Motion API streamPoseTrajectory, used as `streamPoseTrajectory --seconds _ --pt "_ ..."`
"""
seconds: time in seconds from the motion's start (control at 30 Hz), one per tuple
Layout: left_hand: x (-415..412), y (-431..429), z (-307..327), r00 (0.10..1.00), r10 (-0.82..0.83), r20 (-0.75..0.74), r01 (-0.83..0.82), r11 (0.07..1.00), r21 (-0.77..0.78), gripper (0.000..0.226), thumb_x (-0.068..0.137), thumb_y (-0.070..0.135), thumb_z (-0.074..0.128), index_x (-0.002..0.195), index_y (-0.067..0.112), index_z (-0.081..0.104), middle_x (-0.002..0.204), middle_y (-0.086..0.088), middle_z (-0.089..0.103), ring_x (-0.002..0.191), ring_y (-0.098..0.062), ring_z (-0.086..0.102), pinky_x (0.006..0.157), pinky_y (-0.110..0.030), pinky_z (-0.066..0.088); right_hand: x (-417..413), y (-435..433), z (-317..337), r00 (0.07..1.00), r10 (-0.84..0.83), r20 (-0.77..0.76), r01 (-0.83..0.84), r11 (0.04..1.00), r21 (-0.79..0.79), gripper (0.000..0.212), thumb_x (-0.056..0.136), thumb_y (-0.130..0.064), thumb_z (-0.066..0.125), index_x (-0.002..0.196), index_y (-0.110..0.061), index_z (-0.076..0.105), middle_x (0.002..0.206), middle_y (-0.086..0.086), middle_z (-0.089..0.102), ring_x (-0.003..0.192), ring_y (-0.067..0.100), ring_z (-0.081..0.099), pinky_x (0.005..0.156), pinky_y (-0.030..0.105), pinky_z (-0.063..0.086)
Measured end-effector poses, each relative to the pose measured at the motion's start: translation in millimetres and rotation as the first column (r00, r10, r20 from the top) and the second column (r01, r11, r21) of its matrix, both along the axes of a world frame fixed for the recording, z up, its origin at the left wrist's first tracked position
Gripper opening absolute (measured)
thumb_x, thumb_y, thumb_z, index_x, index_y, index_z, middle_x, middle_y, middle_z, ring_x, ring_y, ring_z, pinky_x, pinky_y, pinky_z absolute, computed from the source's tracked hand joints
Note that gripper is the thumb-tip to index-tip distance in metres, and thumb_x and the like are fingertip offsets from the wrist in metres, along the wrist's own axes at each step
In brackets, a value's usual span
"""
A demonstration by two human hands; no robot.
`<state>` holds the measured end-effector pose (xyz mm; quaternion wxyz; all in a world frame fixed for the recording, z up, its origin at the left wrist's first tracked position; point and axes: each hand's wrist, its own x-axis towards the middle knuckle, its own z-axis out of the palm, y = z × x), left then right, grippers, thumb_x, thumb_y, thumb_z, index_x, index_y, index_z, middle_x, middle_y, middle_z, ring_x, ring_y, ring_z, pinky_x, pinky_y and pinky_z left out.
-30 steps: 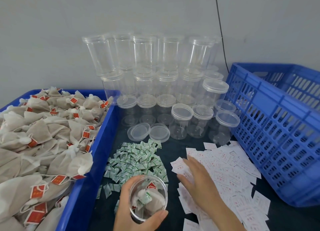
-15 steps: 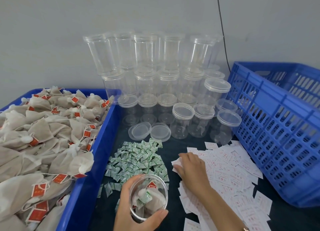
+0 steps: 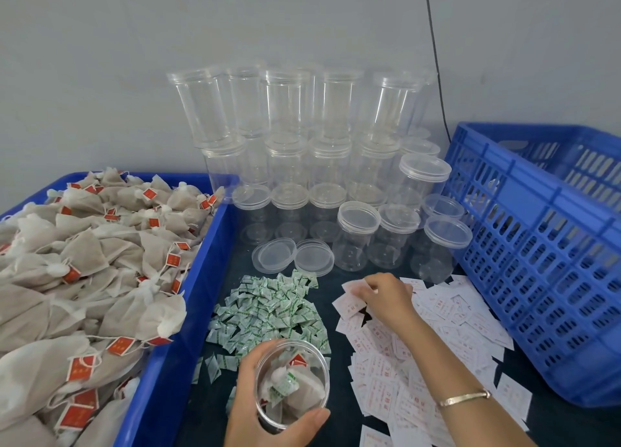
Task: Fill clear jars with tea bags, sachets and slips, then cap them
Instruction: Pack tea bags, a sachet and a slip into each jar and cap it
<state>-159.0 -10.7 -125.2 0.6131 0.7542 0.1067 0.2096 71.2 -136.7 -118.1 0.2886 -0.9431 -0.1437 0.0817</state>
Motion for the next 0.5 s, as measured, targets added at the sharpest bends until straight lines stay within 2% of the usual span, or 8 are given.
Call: streamPoseTrajectory --seconds 0.1,0.17,0.27,0.33,0.37,0.43,0.5 --pt "0.7 -0.6 3.5 1.0 0.003 0.003 -0.003 1.0 -0.023 0.099 0.033 0.036 0.088 0.121 0.008 0.05 0.111 -0.006 0.064 0.101 0.004 0.062 0.076 -0.003 0.046 -3.9 -6.5 14.4 0.999 0.039 0.012 -0.04 0.987 0.156 0.028 0.104 -0.026 0.052 0.094 -0.011 0.074 0.094 0.005 0.069 0.095 0.026 0.06 0.089 0.04 0.043" --pt "0.0 -1.7 3.7 1.0 0.004 0.002 -0.004 0.999 -0.041 0.097 0.033 0.04 0.085 0.119 0.01 0.051 0.11 -0.004 0.064 0.099 0.004 0.062 0.076 -0.003 0.046 -5.2 -8.8 24.1 0.997 0.06 0.041 -0.067 0.981 0.183 0.032 0.104 -0.025 0.051 0.106 -0.001 0.073 0.107 0.015 0.069 0.1 0.03 0.061 0.09 0.044 0.047" --pt "-0.7 -1.5 1.5 1.0 0.007 -0.008 -0.008 0.998 -0.061 0.097 0.031 0.035 0.089 0.117 0.013 0.051 0.11 -0.004 0.064 0.098 0.003 0.063 0.075 -0.003 0.046 -8.3 -10.9 37.4 0.996 0.08 0.051 -0.086 0.986 0.145 0.035 0.104 -0.023 0.051 0.104 0.007 0.069 0.102 0.02 0.066 0.094 0.033 0.06 0.081 0.04 0.046" --pt "-1.3 -2.3 -0.3 1.0 0.004 -0.007 -0.005 0.997 -0.081 0.097 0.032 0.019 0.099 0.117 0.015 0.051 0.111 -0.005 0.063 0.101 0.002 0.062 0.074 -0.003 0.047 -14.4 -13.4 48.8 0.994 0.082 0.066 -0.092 0.982 0.165 0.032 0.102 -0.021 0.056 0.095 0.008 0.068 0.09 0.017 0.064 0.082 0.028 0.057 0.069 0.033 0.04" --pt "-1.1 -2.5 0.6 1.0 0.001 -0.008 -0.002 0.995 -0.102 0.095 0.034 0.011 0.098 0.116 0.015 0.051 0.112 -0.006 0.063 0.102 0.002 0.062 0.072 -0.003 0.048 -19.7 -13.8 55.4 0.993 0.103 0.066 -0.114 0.97 0.213 0.027 0.1 -0.018 0.06 0.091 0.006 0.069 0.084 0.014 0.066 0.078 0.024 0.057 0.066 0.029 0.039" --pt "-1.2 -3.7 1.0 1.0 -0.006 -0.011 0.005 0.993 -0.117 0.091 0.034 0.006 0.087 0.117 0.015 0.051 0.11 -0.007 0.063 0.101 0.002 0.062 0.07 -0.003 0.048 -40.4 -11.4 72.7 0.978 0.209 -0.004 -0.19 0.9 0.393 0.005 0.093 -0.015 0.07 0.092 -0.013 0.073 0.085 -0.001 0.075 0.078 0.012 0.068 0.069 0.018 0.048" --pt "-1.5 -5.3 0.7 1.0 -0.004 -0.007 0.003 0.994 -0.113 0.092 0.034 0.008 0.086 0.118 0.014 0.05 0.108 -0.006 0.064 0.099 0.003 0.063 0.069 -0.003 0.047 -66.4 -3.9 85.9 0.907 0.405 -0.113 -0.29 0.796 0.531 0.015 0.087 -0.017 0.077 0.096 -0.027 0.07 0.094 -0.008 0.076 0.087 0.006 0.071 0.078 0.019 0.055"
